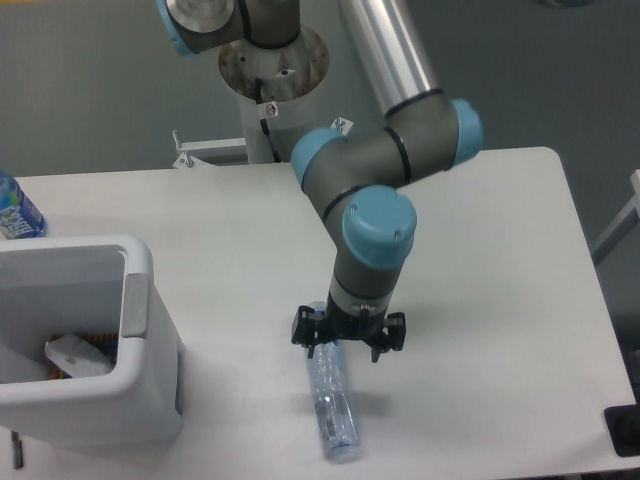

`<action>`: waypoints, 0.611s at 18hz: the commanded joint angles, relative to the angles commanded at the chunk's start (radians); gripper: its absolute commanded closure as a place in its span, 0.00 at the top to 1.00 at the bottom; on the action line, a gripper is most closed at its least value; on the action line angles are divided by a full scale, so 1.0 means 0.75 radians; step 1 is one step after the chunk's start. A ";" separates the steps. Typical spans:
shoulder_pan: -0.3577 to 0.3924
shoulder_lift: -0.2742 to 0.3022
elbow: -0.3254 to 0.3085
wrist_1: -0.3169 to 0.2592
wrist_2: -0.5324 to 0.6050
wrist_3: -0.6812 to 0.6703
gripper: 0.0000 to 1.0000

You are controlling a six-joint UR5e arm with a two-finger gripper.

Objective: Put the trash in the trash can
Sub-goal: 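Move the gripper over the clear plastic bottle and lower it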

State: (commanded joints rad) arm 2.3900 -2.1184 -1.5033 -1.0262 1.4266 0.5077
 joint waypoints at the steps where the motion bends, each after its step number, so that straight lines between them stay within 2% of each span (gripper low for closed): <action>1: -0.002 -0.008 -0.002 0.002 0.000 0.000 1.00; 6: -0.014 -0.037 0.002 0.008 0.002 0.014 1.00; 10: -0.018 -0.063 0.004 0.086 0.055 0.020 1.00; 11: -0.018 -0.063 0.004 0.086 0.059 0.020 1.00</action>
State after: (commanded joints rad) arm 2.3761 -2.1660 -1.5002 -0.9618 1.4711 0.5231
